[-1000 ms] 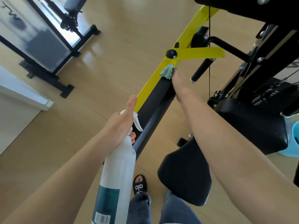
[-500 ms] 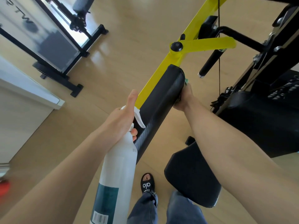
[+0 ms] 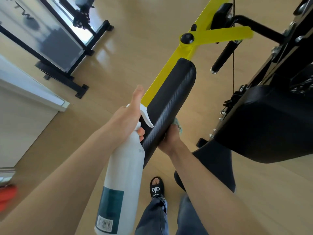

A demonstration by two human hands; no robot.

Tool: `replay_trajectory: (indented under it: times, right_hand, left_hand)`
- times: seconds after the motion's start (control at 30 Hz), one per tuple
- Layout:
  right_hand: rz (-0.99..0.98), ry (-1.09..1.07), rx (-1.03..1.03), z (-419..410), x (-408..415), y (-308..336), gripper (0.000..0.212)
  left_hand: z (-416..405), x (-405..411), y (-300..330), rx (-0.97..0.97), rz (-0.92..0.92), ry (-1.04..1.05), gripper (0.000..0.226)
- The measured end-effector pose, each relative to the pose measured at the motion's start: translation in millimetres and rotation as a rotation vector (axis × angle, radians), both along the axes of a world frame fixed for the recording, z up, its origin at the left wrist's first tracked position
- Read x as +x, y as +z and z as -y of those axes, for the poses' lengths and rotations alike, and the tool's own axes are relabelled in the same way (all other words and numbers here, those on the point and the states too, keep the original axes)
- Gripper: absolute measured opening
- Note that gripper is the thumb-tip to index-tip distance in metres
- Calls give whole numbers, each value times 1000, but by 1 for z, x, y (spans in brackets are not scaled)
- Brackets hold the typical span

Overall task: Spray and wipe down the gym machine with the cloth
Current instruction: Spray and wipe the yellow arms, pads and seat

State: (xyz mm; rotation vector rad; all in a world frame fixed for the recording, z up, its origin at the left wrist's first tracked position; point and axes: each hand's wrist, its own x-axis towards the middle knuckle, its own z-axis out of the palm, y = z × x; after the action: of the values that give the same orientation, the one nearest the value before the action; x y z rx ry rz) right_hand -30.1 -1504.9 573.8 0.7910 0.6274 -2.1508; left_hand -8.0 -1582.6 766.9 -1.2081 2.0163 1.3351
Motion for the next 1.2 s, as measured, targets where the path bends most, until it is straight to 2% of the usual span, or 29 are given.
replay_trajectory:
  times: [0.13,0.27,0.33,0.37,0.4,0.5,0.57,0.6,0.63,0.67,0.7,0.77,0.9,1.0,1.1,1.2]
  right_hand:
    - [-4,24,83,9,16,3,61]
    - [94,-28,196,18,37,1,64]
    - [64,-66,290,16,49,22,48]
    - [19,-82,393,15,55,32,34]
    - [-25,-61,485,15,61,41,28]
    - [-122,166,667,23,82,68,27]
    - [-301,388,812,28,97,83,22]
    - [-383,397,866,26,104,89,21]
    - [-468,315,927,27,109,93,27]
    - [-570,228,1001,28,108,96,49]
    - [-661,214,1101,29,103,99,67]
    - [-772,271,1316,26,81,100,79]
    - [-731,406,1635,18,9,109,82]
    - [-763,446,1686,23,-2,111,77]
    - [-940,480,1792,35,49,109,68]
    - [-1143,584,1932,56,128,106,68]
  left_hand:
    - [3,1,0,39,-9,4,76]
    - [9,1,-3,85,-37,-13,80]
    - [12,1,-5,137,-72,-14,84]
    - [14,2,-6,161,-98,-25,86]
    - [18,2,-8,182,-128,-44,88]
    - [29,1,-14,262,-214,-105,99]
    - [39,3,-14,310,-262,-137,105]
    - [44,6,-13,335,-276,-136,106]
    - [52,11,-12,364,-279,-108,106]
    - [60,18,-10,391,-274,-77,104]
    - [70,26,-6,411,-273,-63,101]
    - [93,38,-4,382,-277,-97,96]
    - [129,60,-3,242,-213,-185,89]
    - [139,71,-11,184,-202,-195,79]
    - [136,76,-18,137,-246,-295,76]
    - [131,77,-27,90,-345,-372,83]
